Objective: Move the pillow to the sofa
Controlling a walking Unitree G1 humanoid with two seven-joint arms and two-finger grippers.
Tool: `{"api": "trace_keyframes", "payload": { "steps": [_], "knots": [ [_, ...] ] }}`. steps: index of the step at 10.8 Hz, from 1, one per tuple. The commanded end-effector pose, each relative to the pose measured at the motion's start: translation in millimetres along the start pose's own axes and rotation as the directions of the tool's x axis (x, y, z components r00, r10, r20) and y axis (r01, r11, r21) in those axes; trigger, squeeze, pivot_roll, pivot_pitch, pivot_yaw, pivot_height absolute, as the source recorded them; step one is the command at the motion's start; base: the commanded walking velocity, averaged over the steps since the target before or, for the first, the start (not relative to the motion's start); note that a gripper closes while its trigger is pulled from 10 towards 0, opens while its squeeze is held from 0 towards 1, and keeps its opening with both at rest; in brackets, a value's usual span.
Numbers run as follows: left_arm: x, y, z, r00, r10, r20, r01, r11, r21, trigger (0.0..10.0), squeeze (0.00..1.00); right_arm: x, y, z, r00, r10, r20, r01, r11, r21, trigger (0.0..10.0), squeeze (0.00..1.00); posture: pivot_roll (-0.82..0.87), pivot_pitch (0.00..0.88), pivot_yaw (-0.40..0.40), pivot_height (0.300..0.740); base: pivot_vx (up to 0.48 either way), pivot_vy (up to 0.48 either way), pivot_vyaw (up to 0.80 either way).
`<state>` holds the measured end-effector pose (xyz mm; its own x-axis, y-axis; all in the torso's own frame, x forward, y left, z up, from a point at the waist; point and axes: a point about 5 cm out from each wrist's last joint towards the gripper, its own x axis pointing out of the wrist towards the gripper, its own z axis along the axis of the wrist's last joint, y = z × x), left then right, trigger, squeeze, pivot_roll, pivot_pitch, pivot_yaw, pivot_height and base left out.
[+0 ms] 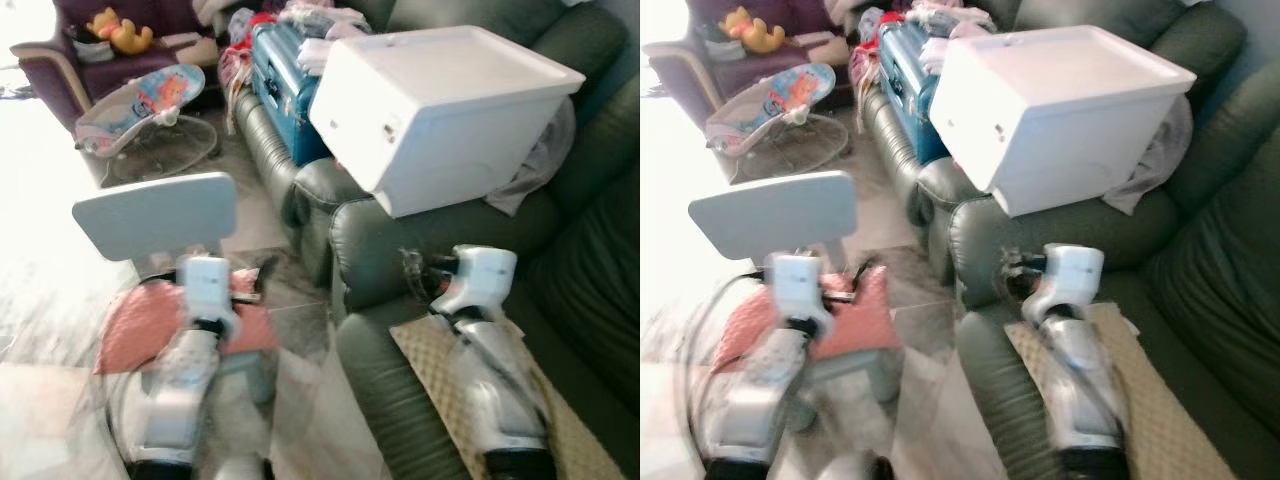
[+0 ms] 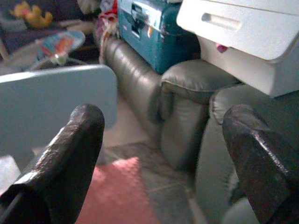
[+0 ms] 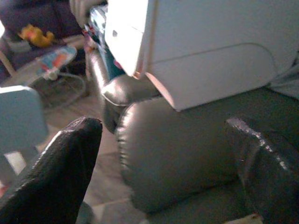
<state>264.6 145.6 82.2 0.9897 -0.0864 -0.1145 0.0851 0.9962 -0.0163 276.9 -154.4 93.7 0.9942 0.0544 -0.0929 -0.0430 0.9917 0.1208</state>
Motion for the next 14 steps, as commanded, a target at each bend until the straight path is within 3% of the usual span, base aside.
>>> {"api": "trace_keyframes", "payload": {
  "steps": [1,6,12,14],
  "knots": [
    [-0.3,-7.9,0.5,1.000,-0.026,-0.001,0.026,1.000,-0.008,10.0,0.00,-2.4,-11.0,-1.4,0.999,-0.032,-0.007,0.032,0.999,-0.009,10.0,0.00,-0.02,0.000,-0.027,0.740,0.000,0.379,0.00],
    [-1.1,-8.2,-0.6,0.999,-0.033,-0.007,0.033,0.999,0.001,10.0,0.00,-3.2,-10.3,-3.2,1.000,-0.026,-0.010,0.026,0.999,-0.023,10.0,0.00,-0.02,0.000,-0.023,0.740,0.000,0.378,0.00],
    [-1.9,-9.0,-1.1,0.999,-0.032,-0.011,0.032,0.999,0.004,10.0,0.00,-4.0,-8.7,-3.8,1.000,-0.010,-0.008,0.010,1.000,-0.028,10.0,0.00,-0.02,0.000,-0.027,0.740,0.000,0.370,0.74],
    [-1.8,-9.8,-0.4,0.999,-0.035,-0.005,0.035,0.999,0.013,10.0,0.00,-3.7,-8.3,-3.9,1.000,-0.007,-0.009,0.007,1.000,-0.030,10.0,0.00,-0.02,0.000,-0.027,0.740,0.000,0.000,0.80]
  ]
}}
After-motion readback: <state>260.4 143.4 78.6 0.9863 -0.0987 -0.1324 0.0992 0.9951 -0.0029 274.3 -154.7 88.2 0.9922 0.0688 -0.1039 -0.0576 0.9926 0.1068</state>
